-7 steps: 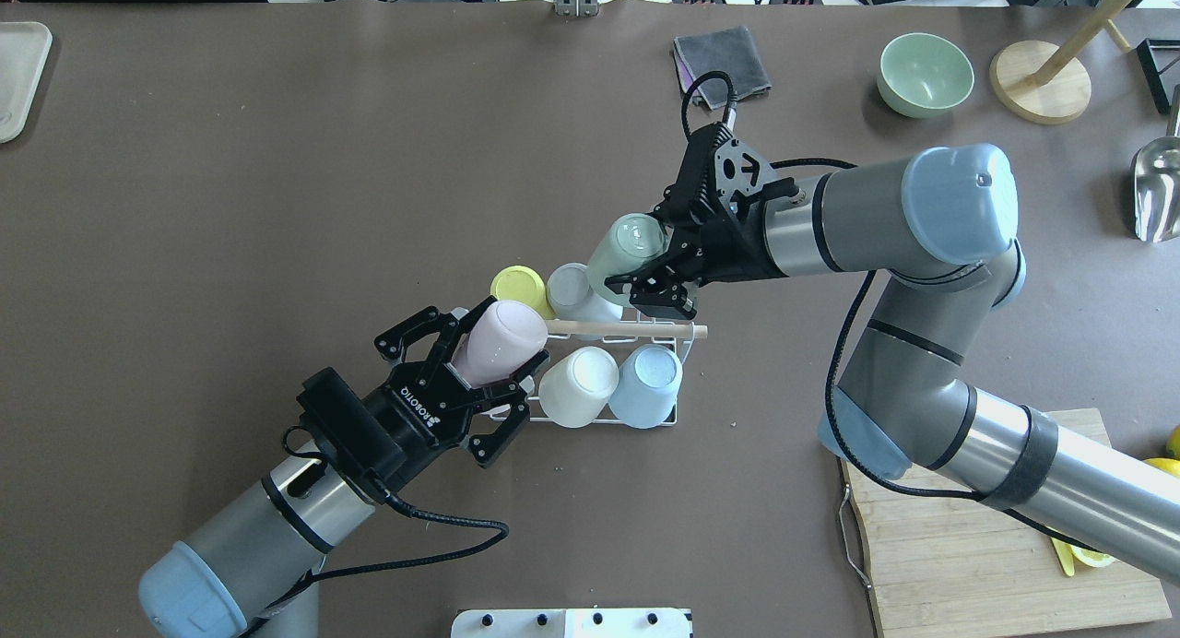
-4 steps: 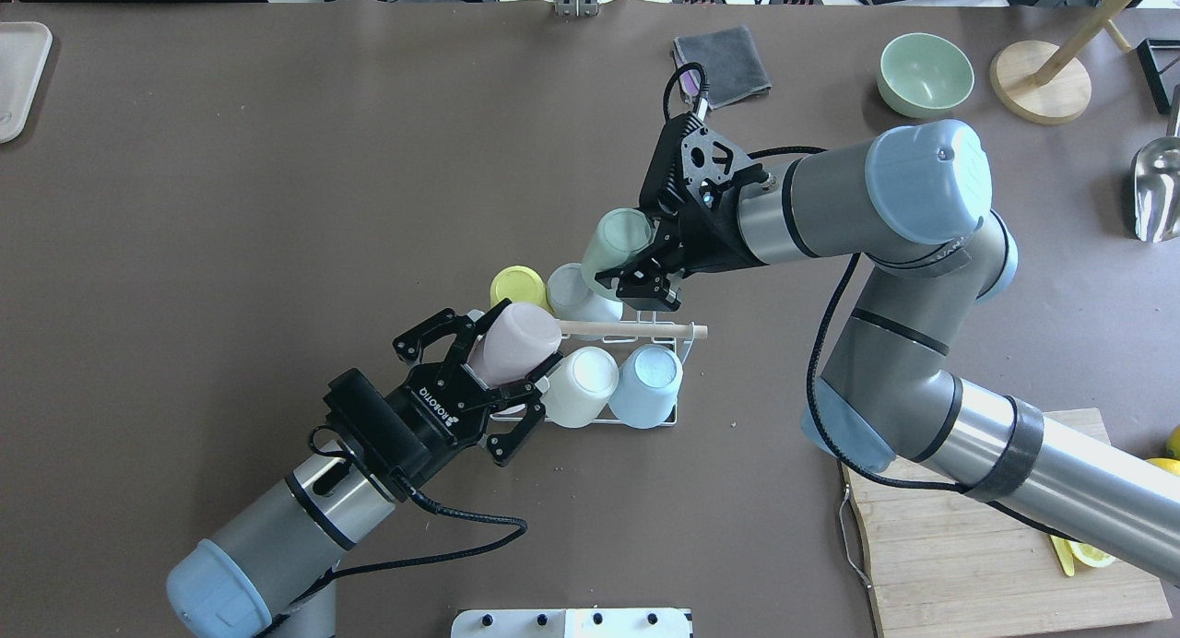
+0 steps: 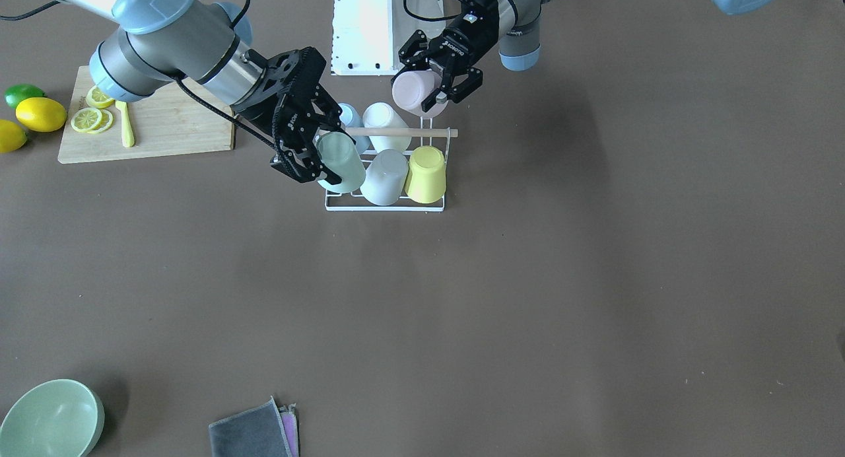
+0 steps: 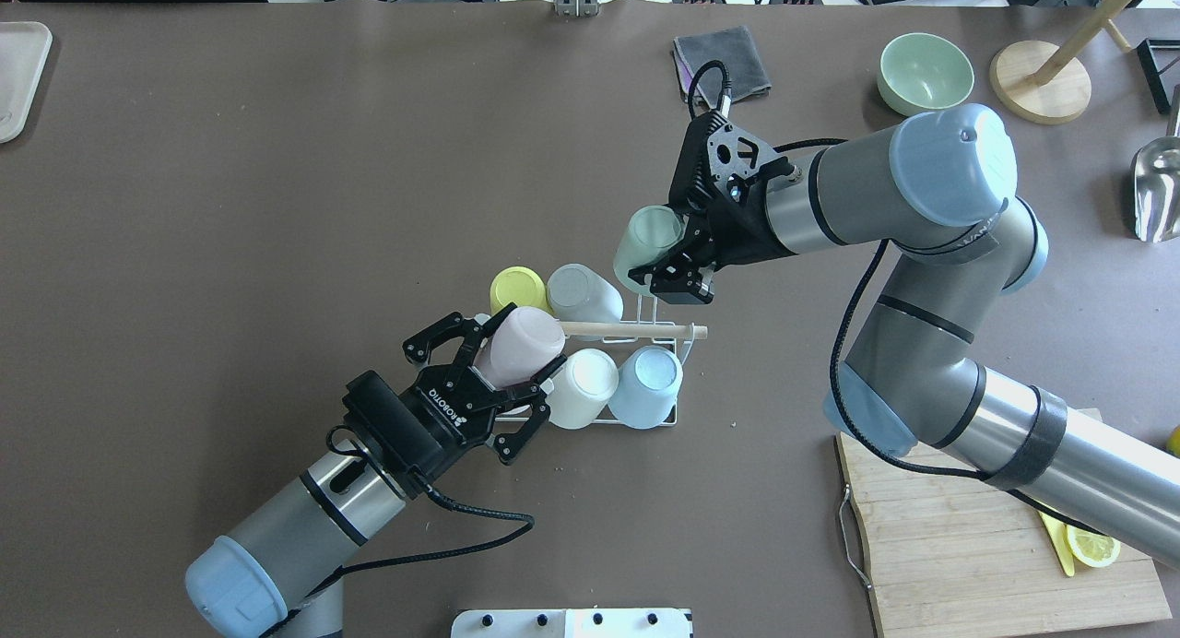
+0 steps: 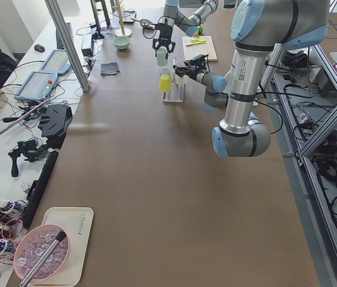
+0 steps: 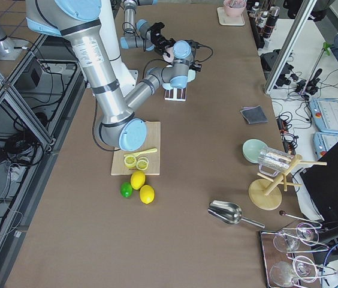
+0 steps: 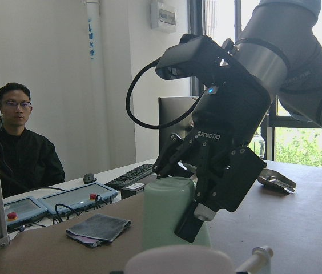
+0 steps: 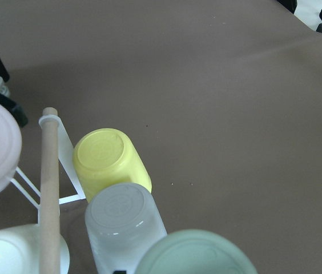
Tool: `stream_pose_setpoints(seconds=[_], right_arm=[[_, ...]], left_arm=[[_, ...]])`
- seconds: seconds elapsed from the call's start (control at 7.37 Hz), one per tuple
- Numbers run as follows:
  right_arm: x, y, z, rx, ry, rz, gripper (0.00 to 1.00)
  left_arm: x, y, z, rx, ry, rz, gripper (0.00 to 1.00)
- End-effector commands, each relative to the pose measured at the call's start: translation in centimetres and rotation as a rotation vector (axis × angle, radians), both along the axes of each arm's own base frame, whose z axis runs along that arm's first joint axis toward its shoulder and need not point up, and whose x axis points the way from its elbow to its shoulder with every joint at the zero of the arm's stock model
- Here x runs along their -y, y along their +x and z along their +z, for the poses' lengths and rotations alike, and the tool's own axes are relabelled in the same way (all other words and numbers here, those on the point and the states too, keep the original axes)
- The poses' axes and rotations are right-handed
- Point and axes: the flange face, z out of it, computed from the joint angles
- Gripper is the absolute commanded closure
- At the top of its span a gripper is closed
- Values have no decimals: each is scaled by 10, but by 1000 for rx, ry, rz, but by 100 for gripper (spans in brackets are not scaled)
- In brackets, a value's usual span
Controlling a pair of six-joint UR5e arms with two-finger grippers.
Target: Place cup on cup holder
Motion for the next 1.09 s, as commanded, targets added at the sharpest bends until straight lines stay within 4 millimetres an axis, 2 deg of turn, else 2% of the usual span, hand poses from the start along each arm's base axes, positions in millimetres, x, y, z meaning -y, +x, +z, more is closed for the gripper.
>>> stream_pose_setpoints(seconds=[0.0,0.27,0.68,0.81,0.95], right_arm=[[-3,-3,1,0,3,-2,100],[-5,-4,0,2,2,-6,100],[-5,-5,1,-1,-7,-8,100],[-5,-8,5,-1,-8,-5,9],[-6,-6,2,2,-16,-5,0]], left_arm=[[3,0,2,2,0,-5,100],[3,2,4,11,-1,-7,100],[7,12,21,44,-20,-32,100],[7,12,21,44,-20,-32,87],[7,11,22,43,-20,-34,5]])
